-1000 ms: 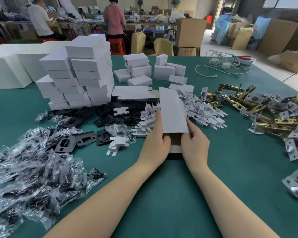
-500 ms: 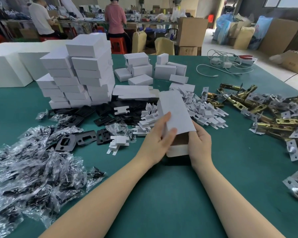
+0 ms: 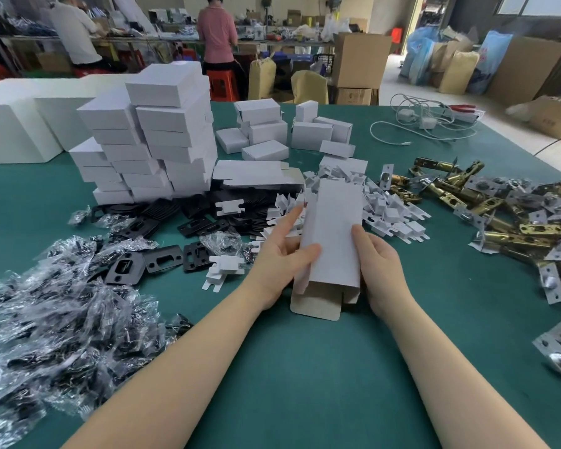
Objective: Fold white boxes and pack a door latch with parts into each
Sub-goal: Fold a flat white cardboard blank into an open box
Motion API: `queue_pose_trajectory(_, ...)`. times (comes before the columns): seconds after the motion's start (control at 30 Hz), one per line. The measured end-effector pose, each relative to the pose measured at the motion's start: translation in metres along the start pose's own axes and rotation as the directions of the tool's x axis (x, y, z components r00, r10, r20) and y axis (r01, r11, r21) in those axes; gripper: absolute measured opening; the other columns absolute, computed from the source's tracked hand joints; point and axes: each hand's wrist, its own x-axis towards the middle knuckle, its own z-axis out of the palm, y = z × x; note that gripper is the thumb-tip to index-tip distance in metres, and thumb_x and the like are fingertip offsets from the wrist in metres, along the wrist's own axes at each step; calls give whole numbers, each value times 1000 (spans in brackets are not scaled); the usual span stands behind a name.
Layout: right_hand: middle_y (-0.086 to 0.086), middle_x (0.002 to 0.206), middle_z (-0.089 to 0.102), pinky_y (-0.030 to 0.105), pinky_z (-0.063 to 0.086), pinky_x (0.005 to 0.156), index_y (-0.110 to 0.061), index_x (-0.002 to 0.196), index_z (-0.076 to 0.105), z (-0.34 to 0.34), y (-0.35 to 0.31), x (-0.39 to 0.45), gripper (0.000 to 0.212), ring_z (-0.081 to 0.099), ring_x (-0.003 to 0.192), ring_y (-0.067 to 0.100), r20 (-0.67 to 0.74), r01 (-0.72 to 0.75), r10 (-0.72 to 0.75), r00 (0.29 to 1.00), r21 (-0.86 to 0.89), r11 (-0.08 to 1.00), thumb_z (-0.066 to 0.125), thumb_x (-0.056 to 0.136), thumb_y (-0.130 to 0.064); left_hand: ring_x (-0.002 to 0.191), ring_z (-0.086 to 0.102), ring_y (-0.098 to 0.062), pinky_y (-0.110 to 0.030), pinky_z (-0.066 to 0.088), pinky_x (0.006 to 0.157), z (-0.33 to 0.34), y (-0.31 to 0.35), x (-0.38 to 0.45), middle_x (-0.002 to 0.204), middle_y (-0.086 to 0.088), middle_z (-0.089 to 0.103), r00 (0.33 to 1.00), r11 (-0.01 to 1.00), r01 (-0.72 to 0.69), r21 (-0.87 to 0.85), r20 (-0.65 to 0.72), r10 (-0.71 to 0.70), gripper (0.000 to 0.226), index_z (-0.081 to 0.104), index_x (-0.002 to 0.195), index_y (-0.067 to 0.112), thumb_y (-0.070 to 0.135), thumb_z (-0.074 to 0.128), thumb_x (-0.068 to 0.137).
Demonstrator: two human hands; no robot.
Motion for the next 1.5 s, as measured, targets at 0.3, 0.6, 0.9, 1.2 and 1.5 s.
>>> queue_pose_trajectory(0.3, 4, 76, 60, 32, 43, 65, -6, 82, 59, 5, 6, -2, 35, 52, 70, 15, -4, 98, -101, 995, -206, 974, 49, 101, -33, 83, 63, -25, -53, 52, 79, 10, -2, 0, 102, -24, 69, 983, 967, -2, 254, -175, 48, 38, 65, 102, -1, 36, 59, 91)
queue_pose_trajectory(0.6, 1, 64, 43, 18, 30, 47, -9, 71, 42, 12, 5, -3, 42, 32, 55, 10, -68, 237, -295, 953, -439, 867, 45, 102, -36, 75, 62, -2, -16, 47, 65, 13, -11, -4, 84, 16, 69, 946, 894, -177, 411, -178, 269, 9, 64, 99, 22, 22, 55, 100)
queue_pose_trajectory(0.9, -5, 60, 36, 16, 30, 47, -16, 65, 32, 15, 5, -5, 41, 32, 50, 3, -33, 258, -313, 949, -491, 832, 43, 103, -29, 76, 63, -13, -28, 51, 67, 14, -8, -5, 86, 16, 68, 913, 894, -205, 398, -253, 321, 17, 55, 100, 36, 20, 56, 98)
queue_pose_trajectory(1.2, -12, 60, 41, 16, 31, 48, -7, 76, 49, 12, 9, -8, 38, 35, 52, 3, 29, 258, -273, 961, -436, 862, 45, 101, -35, 83, 61, 7, -20, 50, 75, 8, -6, -2, 90, 29, 66, 897, 942, -161, 296, -355, 265, 15, 53, 104, 45, 31, 47, 103)
queue_pose_trajectory(1.5, -3, 72, 51, 15, 34, 52, -8, 85, 56, 8, 8, -3, 34, 40, 56, 1, -104, 237, -276, 956, -284, 929, 46, 102, -35, 75, 59, 8, -10, 44, 68, 12, -10, 1, 88, 14, 66, 938, 899, -126, 418, -245, 246, 12, 57, 99, 29, 24, 47, 103)
